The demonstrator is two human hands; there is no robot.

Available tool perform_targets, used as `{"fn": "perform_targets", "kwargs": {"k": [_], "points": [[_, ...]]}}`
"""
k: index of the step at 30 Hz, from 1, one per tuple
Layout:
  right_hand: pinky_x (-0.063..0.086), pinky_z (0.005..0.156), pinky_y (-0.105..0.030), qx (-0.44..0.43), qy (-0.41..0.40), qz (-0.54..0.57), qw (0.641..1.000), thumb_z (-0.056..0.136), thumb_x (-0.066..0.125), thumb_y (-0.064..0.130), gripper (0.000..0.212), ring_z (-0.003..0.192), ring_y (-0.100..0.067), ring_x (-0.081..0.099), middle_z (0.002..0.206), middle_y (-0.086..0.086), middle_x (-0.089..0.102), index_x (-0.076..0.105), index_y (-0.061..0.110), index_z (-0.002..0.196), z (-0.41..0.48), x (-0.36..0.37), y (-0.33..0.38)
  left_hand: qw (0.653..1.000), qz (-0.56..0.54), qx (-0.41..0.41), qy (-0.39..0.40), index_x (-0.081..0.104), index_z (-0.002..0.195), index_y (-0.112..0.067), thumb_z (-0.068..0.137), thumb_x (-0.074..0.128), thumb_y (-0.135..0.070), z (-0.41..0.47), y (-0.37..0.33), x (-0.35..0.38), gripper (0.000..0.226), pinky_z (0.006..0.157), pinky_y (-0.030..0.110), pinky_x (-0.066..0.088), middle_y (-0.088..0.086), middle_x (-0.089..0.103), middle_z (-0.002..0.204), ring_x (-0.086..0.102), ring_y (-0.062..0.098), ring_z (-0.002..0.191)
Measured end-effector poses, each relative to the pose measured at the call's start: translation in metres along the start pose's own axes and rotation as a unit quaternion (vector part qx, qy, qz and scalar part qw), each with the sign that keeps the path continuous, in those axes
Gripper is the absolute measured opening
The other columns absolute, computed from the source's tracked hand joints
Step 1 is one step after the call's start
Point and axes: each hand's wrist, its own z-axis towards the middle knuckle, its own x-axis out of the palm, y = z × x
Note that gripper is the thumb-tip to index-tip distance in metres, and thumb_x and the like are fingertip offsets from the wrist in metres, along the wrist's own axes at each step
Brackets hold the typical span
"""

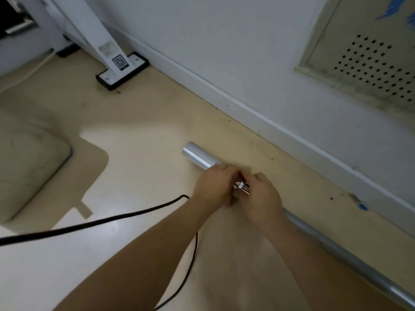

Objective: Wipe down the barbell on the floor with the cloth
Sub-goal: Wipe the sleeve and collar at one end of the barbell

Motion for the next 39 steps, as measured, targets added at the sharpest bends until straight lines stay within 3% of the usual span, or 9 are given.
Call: {"fn": "perform_targets", "kwargs": {"k": [5, 12, 16, 18, 24, 29, 32, 35, 39], "points": [[0.048, 0.071, -0.038, -0.010, -0.002, -0.042, 0.999, 0.080, 0.066, 0.021, 0.039, 0.089, -0.035, 0.056, 0.100, -0.014, 0.056, 0.061, 0.015, 0.118, 0.003, 0.004, 0.000, 0.977, 0.022, -0.194, -0.083, 0.068, 0.092, -0.015, 0.083, 0.055, -0.013, 0.030, 0.037, -0.022, 0.016, 0.066, 0.023, 0.040, -0.001, 0.066, 0.092, 0.062, 0.019, 0.081], [0.036, 0.063, -0.030, 0.001, -0.009, -0.015, 1.000, 0.079, 0.066, 0.019, 0.040, 0.087, -0.028, 0.059, 0.098, -0.008, 0.063, 0.052, 0.019, 0.117, 0.006, -0.002, -0.001, 0.999, -0.043, 0.012, 0.025, 0.064, 0.107, -0.027, 0.070, 0.060, -0.022, -0.001, 0.002, -0.007, 0.038, 0.069, 0.027, 0.047, -0.007, 0.069, 0.099, 0.060, 0.022, 0.089], [0.047, 0.073, -0.036, 0.001, 0.019, -0.027, 0.999, 0.084, 0.062, 0.019, 0.057, 0.094, -0.029, 0.061, 0.105, -0.006, 0.066, 0.039, 0.023, 0.136, 0.008, -0.007, -0.001, 0.985, 0.019, -0.166, -0.053, 0.068, 0.102, -0.023, 0.054, 0.075, -0.005, 0.028, 0.053, -0.046, 0.051, 0.077, 0.026, 0.050, 0.003, 0.070, 0.102, 0.065, 0.028, 0.094], [0.048, 0.073, -0.036, 0.000, 0.022, -0.031, 0.999, 0.085, 0.060, 0.018, 0.059, 0.093, -0.028, 0.062, 0.105, -0.005, 0.067, 0.036, 0.023, 0.138, 0.011, -0.009, 0.001, 0.976, -0.001, -0.204, -0.075, 0.067, 0.098, -0.022, 0.066, 0.067, -0.009, 0.031, 0.047, -0.039, 0.035, 0.065, 0.021, 0.046, 0.005, 0.068, 0.097, 0.065, 0.028, 0.088], [0.041, 0.070, -0.031, 0.022, 0.001, -0.034, 0.999, 0.086, 0.059, 0.017, 0.063, 0.098, -0.029, 0.062, 0.112, -0.005, 0.067, 0.031, 0.025, 0.141, 0.011, -0.009, 0.001, 0.999, -0.023, 0.034, 0.030, 0.063, 0.100, -0.023, 0.067, 0.060, -0.013, 0.005, -0.007, 0.011, 0.034, 0.064, 0.027, 0.044, -0.004, 0.069, 0.094, 0.060, 0.026, 0.084], [0.046, 0.070, -0.035, 0.006, 0.015, -0.040, 0.999, 0.087, 0.055, 0.020, 0.052, 0.092, -0.032, 0.062, 0.106, -0.007, 0.067, 0.038, 0.021, 0.136, 0.013, -0.009, 0.001, 0.990, 0.078, -0.119, -0.001, 0.068, 0.094, -0.023, 0.042, 0.081, -0.010, 0.045, 0.055, -0.037, 0.055, 0.075, 0.023, 0.046, -0.006, 0.072, 0.100, 0.065, 0.021, 0.093], [0.046, 0.067, -0.036, 0.006, 0.008, -0.067, 0.998, 0.086, 0.051, 0.019, 0.034, 0.086, -0.033, 0.062, 0.096, -0.011, 0.068, 0.052, 0.014, 0.120, 0.017, -0.006, -0.001, 0.982, 0.083, -0.164, -0.036, 0.069, 0.092, -0.017, 0.057, 0.071, -0.002, 0.051, 0.052, -0.029, 0.038, 0.079, 0.030, 0.048, 0.004, 0.071, 0.098, 0.062, 0.030, 0.094], [0.045, 0.070, -0.037, 0.000, 0.011, -0.088, 0.996, 0.085, 0.049, 0.020, 0.026, 0.087, -0.035, 0.062, 0.096, -0.013, 0.068, 0.056, 0.014, 0.110, 0.022, -0.006, -0.001, 0.998, 0.036, -0.047, -0.036, 0.063, 0.097, -0.018, 0.075, 0.047, -0.006, 0.031, 0.012, 0.009, 0.030, 0.071, 0.031, 0.046, 0.002, 0.066, 0.100, 0.056, 0.027, 0.090], [0.042, 0.084, -0.044, 0.038, 0.065, -0.075, 0.994, 0.089, 0.042, 0.034, 0.032, 0.100, -0.028, 0.058, 0.107, -0.004, 0.062, 0.050, 0.024, 0.119, 0.035, -0.014, -0.006, 0.998, -0.038, 0.053, -0.011, 0.047, 0.135, -0.021, 0.079, 0.051, -0.009, 0.005, -0.001, 0.027, 0.057, 0.077, 0.032, 0.049, -0.007, 0.053, 0.137, 0.052, 0.024, 0.105]]}}
